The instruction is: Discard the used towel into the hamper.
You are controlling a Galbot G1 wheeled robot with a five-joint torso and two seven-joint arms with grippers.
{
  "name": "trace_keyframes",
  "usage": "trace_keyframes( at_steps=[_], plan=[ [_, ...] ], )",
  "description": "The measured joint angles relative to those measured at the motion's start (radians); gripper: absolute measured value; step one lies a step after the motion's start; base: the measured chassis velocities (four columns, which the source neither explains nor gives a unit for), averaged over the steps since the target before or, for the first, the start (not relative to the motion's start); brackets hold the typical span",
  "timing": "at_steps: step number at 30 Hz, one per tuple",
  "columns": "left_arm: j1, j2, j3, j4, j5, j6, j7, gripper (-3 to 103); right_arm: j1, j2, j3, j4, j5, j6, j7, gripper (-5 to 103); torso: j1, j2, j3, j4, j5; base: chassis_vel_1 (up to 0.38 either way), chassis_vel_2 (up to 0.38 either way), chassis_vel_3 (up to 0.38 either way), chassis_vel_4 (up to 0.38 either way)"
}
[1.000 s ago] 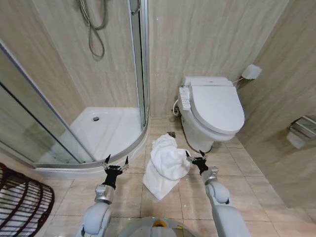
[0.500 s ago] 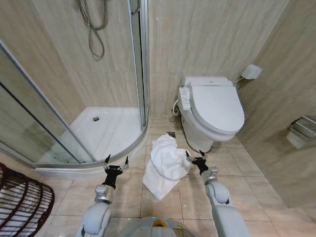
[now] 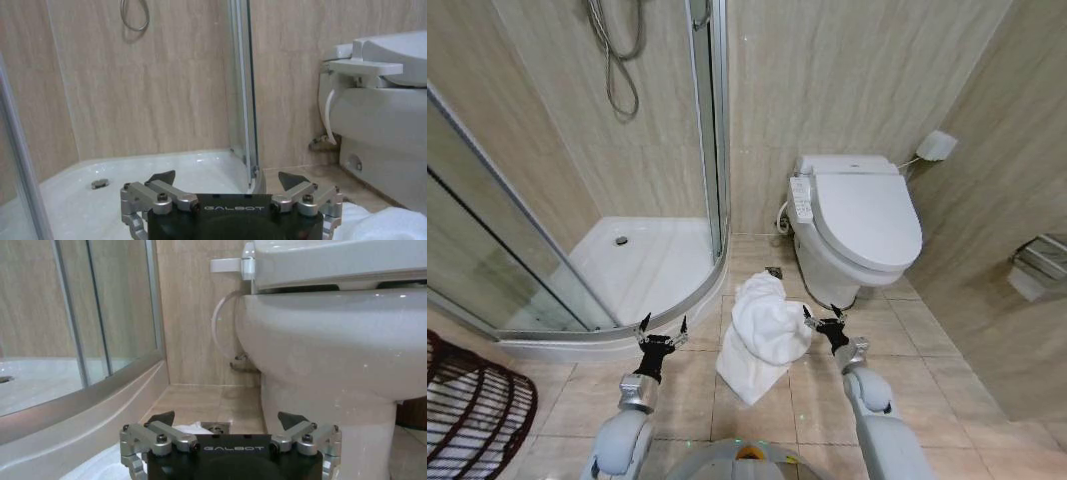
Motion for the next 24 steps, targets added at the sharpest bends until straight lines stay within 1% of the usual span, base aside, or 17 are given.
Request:
trace_keyframes(
  at_steps=[24],
  plan=[
    [0.0, 0.0, 0.0, 0.0, 0.0, 0.0, 0.0, 100, 0.0, 0.0, 0.0, 0.0, 0.0, 0.0, 0.0, 100, 0.0, 0.0, 0.0, 0.0, 0.0, 0.0, 0.0, 0.0, 0.0]
  ],
)
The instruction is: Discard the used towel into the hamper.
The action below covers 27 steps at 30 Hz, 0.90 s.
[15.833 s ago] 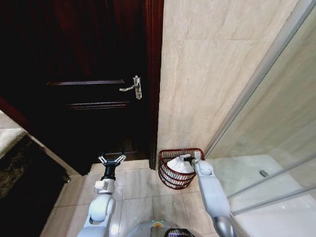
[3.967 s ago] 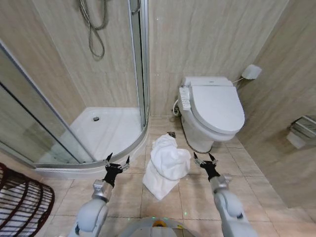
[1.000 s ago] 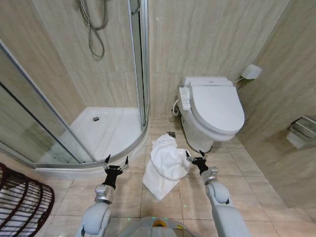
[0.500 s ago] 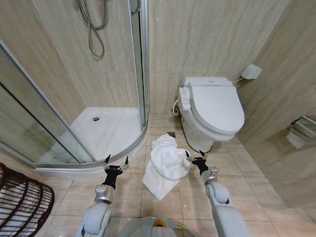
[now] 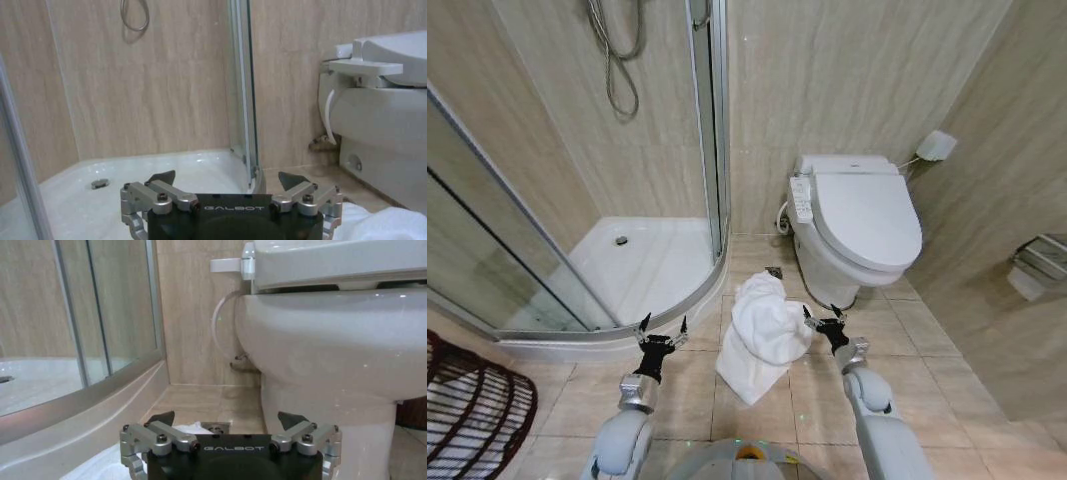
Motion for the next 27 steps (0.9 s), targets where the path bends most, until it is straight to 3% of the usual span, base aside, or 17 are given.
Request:
trace_keyframes(
  at_steps=[27],
  plan=[
    [0.0, 0.0, 0.0, 0.0, 0.0, 0.0, 0.0, 100, 0.0, 0.0, 0.0, 0.0, 0.0, 0.0, 0.0, 100, 0.0, 0.0, 0.0, 0.0001, 0.0001, 0.013, 0.013, 0.016, 0.015]
  ],
)
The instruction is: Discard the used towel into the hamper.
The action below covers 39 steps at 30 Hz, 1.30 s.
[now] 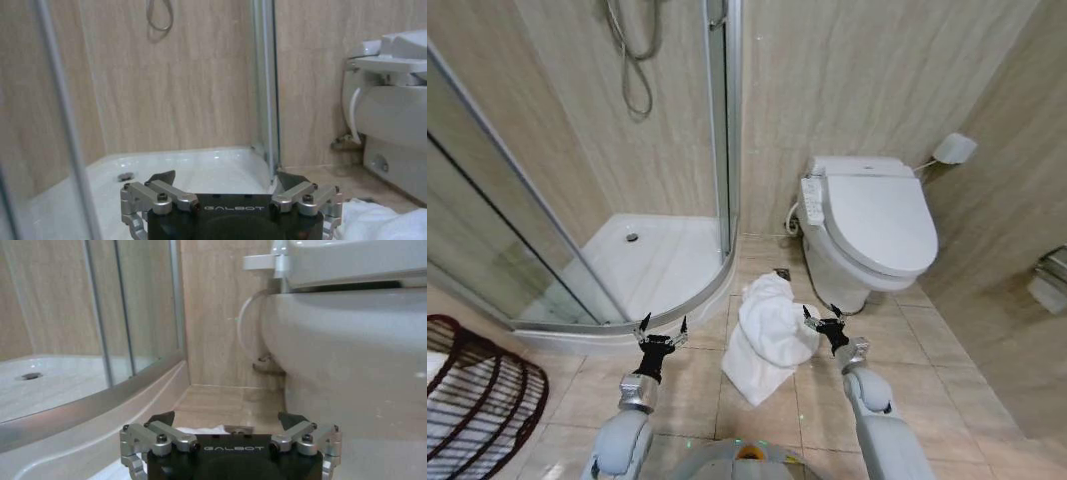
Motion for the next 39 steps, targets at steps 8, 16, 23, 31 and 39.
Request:
trace_keyframes(
  at_steps=[8, 16, 23, 31, 39],
  plan=[
    [0.0, 0.0, 0.0, 0.0, 0.0, 0.0, 0.0, 100, 0.0, 0.0, 0.0, 0.0, 0.0, 0.0, 0.0, 100, 0.0, 0.0, 0.0, -0.0004, -0.0001, 0.019, 0.015, 0.018, 0.021],
    [0.0, 0.0, 0.0, 0.0, 0.0, 0.0, 0.0, 100, 0.0, 0.0, 0.0, 0.0, 0.0, 0.0, 0.0, 100, 0.0, 0.0, 0.0, 0.0, -0.0002, 0.089, 0.079, 0.064, 0.068],
    [0.0, 0.0, 0.0, 0.0, 0.0, 0.0, 0.0, 100, 0.0, 0.0, 0.0, 0.0, 0.0, 0.0, 0.0, 100, 0.0, 0.0, 0.0, 0.0005, 0.0, 0.076, 0.074, 0.089, 0.077],
    [0.0, 0.0, 0.0, 0.0, 0.0, 0.0, 0.0, 100, 0.0, 0.0, 0.0, 0.0, 0.0, 0.0, 0.0, 100, 0.0, 0.0, 0.0, -0.0002, -0.0001, 0.0, 0.0, 0.0, 0.0],
    [-0.004, 0.015, 0.0, 0.019, -0.012, -0.079, -0.004, 100, -0.061, 0.02, 0.015, 0.062, -0.024, 0.013, 0.02, 100, 0.0, 0.0, 0.0, 0.0002, 0.0, 0.0, 0.0, 0.0, 0.0]
  ],
)
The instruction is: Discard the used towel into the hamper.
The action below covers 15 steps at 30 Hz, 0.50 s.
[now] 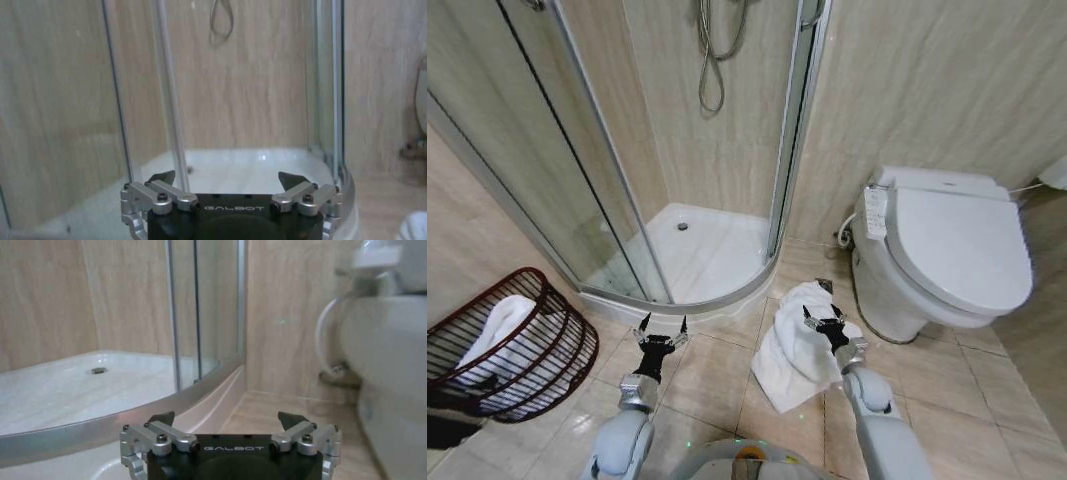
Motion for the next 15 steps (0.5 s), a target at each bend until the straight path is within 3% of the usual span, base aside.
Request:
trace_keyframes(
  at_steps=[4, 10, 15],
  plan=[
    [-0.009, 0.001, 0.002, 0.012, -0.042, -0.053, 0.024, 100, -0.106, 0.036, 0.027, 0.111, -0.046, 0.026, 0.039, 100, 0.0, 0.0, 0.0, -0.0007, -0.0002, 0.0, 0.0, 0.0, 0.0],
    [0.013, 0.009, -0.01, 0.013, -0.048, -0.059, 0.032, 100, -0.276, 0.093, 0.071, 0.289, -0.118, 0.069, 0.102, 100, 0.0, 0.0, 0.0, -0.0008, -0.0004, 0.0, 0.0, 0.0, 0.0],
    [0.028, 0.009, -0.027, 0.038, -0.026, -0.054, 0.023, 100, -0.288, 0.099, 0.087, 0.336, -0.077, 0.116, 0.102, 100, 0.0, 0.0, 0.0, -0.0001, -0.0002, 0.0, 0.0, 0.0, 0.0]
  ],
)
